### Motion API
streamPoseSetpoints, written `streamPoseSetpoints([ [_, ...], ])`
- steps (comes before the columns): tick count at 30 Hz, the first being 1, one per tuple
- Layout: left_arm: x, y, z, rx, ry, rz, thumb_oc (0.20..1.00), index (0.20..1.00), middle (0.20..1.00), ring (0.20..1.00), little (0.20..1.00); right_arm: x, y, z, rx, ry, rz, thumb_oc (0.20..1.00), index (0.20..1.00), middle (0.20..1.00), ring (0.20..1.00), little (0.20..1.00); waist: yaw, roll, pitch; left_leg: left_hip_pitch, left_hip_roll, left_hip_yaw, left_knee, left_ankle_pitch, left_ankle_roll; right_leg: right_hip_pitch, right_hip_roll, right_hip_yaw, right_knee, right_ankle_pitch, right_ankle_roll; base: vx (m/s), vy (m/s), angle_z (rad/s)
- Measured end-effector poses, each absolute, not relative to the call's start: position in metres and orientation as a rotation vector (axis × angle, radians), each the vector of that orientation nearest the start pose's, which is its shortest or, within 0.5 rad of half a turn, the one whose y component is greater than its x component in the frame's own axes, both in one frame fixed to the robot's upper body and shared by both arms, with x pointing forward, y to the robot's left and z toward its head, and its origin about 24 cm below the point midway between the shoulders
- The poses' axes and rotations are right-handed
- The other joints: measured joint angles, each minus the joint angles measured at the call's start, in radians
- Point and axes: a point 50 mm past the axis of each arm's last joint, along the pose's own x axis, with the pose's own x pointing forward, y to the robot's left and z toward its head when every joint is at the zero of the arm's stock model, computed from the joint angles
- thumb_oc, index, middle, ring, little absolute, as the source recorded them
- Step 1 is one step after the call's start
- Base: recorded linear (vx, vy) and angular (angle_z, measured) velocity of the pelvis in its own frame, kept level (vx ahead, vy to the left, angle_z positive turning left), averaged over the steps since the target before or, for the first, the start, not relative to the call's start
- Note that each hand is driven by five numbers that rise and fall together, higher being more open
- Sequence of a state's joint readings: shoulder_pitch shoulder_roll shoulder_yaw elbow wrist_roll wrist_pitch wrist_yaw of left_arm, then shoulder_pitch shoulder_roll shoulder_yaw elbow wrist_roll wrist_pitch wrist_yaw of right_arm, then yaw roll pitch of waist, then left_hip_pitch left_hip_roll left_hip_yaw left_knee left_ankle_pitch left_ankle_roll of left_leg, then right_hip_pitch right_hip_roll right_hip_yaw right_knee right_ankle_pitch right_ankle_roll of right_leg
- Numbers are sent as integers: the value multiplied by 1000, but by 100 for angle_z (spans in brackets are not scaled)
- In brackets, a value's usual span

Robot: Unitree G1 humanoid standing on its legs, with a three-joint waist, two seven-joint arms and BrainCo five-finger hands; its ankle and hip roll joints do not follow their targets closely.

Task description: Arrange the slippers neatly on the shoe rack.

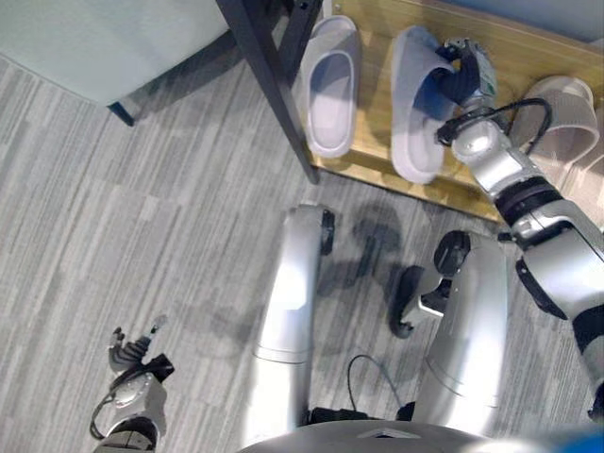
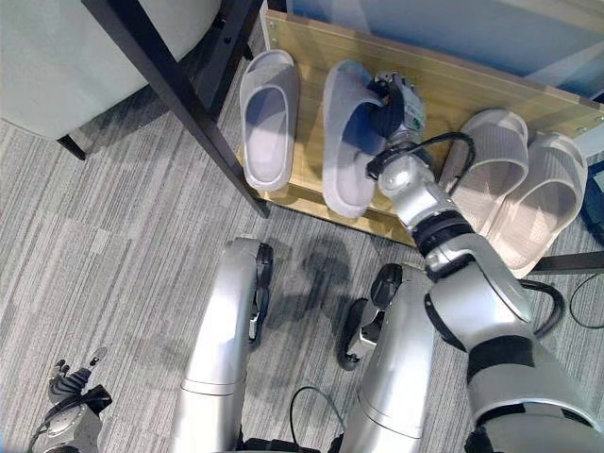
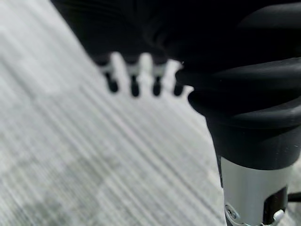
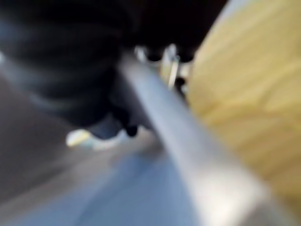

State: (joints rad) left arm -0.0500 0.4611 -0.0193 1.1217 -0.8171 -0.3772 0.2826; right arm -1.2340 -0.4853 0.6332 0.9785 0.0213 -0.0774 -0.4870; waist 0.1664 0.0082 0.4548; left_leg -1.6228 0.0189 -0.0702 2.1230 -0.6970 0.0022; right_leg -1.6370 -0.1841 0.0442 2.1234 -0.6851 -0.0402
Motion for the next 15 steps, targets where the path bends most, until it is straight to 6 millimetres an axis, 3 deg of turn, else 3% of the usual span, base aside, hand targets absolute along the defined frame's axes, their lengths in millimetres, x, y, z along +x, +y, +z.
streamPoseSetpoints([
  [5, 150, 343, -82, -146, 503, 919, 1000, 1000, 1000, 1000, 1000, 418, -146, 255, -799, -467, -263, 200, 200, 200, 200, 200, 18, 0, 0, 0, 0, 0, 0, -4, 1, 2, -5, -1, 0, -5, -1, -1, 5, 1],
  [6, 152, 342, -81, -156, 494, 915, 1000, 1000, 1000, 1000, 1000, 419, -144, 257, -804, -472, -259, 1000, 1000, 1000, 1000, 1000, 17, 0, 0, -1, -1, 0, 0, -4, 1, 3, -7, -1, 0, -6, 0, 0, 0, 0],
  [10, 160, 339, -77, -167, 462, 886, 1000, 1000, 1000, 1000, 1000, 419, -134, 254, -813, -473, -237, 1000, 1000, 1000, 1000, 1000, 18, 0, 0, -1, -1, 1, 3, -6, 1, 5, -7, 0, 0, -8, 3, 0, 10, 0],
  [15, 161, 337, -76, -167, 458, 865, 1000, 1000, 1000, 1000, 1000, 421, -137, 250, -857, -441, -263, 1000, 1000, 1000, 1000, 1000, 15, 0, 0, -1, 0, 0, 9, -11, 1, 6, -6, 0, 4, -11, 7, 0, 0, 0],
])
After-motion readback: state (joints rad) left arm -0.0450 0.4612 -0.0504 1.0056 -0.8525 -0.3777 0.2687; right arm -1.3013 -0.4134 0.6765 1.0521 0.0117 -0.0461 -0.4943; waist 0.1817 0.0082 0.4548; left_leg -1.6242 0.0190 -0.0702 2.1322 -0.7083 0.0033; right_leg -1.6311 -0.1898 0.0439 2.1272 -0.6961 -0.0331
